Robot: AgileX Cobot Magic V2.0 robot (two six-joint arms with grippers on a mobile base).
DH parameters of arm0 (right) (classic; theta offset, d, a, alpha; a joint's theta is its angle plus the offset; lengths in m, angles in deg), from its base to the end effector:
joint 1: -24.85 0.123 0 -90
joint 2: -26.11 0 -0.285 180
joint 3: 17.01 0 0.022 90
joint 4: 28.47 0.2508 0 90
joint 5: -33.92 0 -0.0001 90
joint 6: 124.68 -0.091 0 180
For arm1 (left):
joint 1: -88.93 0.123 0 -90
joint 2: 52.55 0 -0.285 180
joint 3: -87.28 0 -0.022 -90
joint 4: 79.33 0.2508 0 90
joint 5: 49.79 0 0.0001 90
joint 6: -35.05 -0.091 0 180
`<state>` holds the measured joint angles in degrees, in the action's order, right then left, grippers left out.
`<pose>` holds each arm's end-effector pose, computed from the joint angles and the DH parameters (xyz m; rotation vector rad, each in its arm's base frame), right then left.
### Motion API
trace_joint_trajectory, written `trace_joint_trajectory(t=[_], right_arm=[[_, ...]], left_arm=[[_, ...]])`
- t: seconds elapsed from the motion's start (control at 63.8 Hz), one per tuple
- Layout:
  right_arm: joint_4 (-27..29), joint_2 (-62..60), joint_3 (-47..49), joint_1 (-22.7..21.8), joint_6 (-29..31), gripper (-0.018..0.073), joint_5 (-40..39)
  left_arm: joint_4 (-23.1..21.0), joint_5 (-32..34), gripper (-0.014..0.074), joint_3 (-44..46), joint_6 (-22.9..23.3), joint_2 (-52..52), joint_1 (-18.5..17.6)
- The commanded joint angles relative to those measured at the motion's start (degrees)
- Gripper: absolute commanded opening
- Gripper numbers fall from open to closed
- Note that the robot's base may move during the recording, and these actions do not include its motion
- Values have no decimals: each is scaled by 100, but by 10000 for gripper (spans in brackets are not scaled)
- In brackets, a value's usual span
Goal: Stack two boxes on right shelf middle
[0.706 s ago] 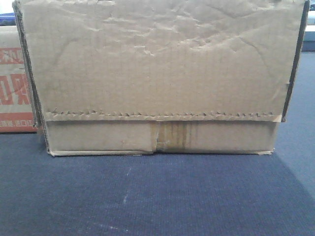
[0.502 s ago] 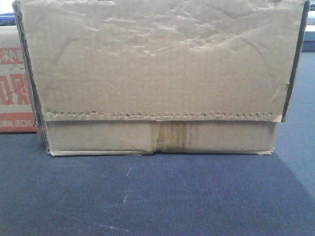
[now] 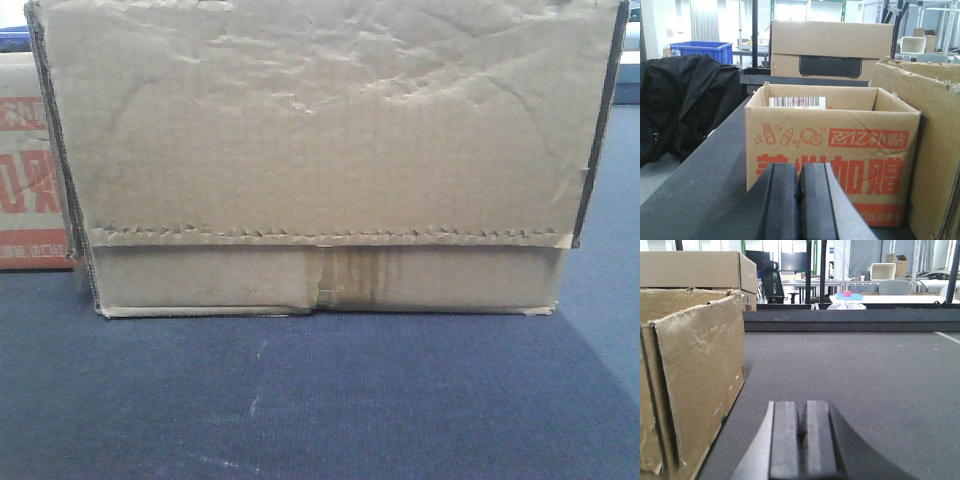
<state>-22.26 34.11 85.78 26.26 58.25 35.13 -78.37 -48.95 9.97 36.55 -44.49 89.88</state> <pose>0.0567 0.0016 0.2111 0.0228 1.5084 0.0674 0.0566 0.0009 0.2137 -0.0190 1.4752 0.0056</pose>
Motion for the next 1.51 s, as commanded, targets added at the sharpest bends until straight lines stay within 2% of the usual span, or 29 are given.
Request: trace_joint_trajectory(t=[0.0,0.11,0.188,0.314,0.455,0.549,0.643,0.706,0.8,0.941,1.02,1.255,1.38,1.49], right_arm=[[-29,-22,0,0,1,-162,-363],[10,-22,0,0,1,-162,-753],[10,-22,481,0,1,-162,-594],[-26,-22,1645,0,1,-162,147],[-101,548,2851,0,1,-162,1084],[-101,1230,3511,0,1,-125,1446],[-114,1803,3885,0,1,3,1568],[-123,2122,4013,17,1,132,1517],[-203,2522,4038,58,1,326,1345],[-361,2849,4038,58,1,571,1332],[-372,2910,4038,58,1,570,1332],[-372,2918,4038,216,1,570,1332],[-372,2922,4038,269,1,570,1332],[-372,2948,4038,317,1,570,1332]], left_arm=[[-25,308,-111,10,-26,-28,13],[-96,913,-111,33,-26,-28,13],[-64,819,-111,451,-26,-28,13],[-53,-83,-111,1643,-26,20,13],[164,-1529,-107,3062,-26,690,13],[300,-2148,-30,3882,-26,1343,13],[390,-2634,101,4423,-26,1934,13],[414,-2809,214,4635,-26,2345,13],[378,-2894,375,4851,-26,2905,13],[379,-2920,542,4948,-26,3462,-192],[379,-3217,580,5157,-26,3862,-232],[416,-5193,582,6753,-26,5608,-129],[318,-6151,582,7815,-629,6707,154],[17,-6727,582,8572,-1072,7528,588]])
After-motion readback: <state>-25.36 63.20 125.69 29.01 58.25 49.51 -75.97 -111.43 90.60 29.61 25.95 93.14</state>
